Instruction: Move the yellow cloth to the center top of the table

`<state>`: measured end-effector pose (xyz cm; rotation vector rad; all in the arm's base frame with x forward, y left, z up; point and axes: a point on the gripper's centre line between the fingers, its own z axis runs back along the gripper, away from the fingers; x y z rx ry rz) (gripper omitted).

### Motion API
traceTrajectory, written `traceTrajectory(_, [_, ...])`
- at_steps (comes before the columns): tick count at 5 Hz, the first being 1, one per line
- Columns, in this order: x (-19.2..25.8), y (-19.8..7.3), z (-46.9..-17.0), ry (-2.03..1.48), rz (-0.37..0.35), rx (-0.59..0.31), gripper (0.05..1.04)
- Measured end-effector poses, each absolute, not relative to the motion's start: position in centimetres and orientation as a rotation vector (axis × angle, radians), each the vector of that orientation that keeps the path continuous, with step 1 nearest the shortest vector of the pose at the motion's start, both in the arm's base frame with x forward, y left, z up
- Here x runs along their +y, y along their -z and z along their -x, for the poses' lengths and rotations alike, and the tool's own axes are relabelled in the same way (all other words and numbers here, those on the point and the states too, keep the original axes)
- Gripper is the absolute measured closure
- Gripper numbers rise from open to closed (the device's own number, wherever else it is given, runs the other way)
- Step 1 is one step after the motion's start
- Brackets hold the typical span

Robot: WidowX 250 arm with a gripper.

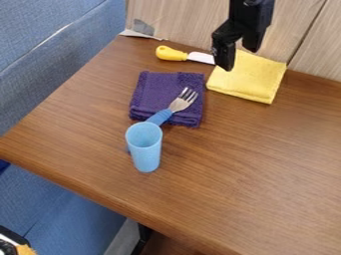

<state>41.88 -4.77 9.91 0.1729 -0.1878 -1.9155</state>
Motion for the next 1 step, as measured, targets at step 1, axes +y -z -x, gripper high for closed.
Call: traceTrajectory(1, [-4.53, -9.89, -41.84, 1.917, -0.172, -0.187, 0.084])
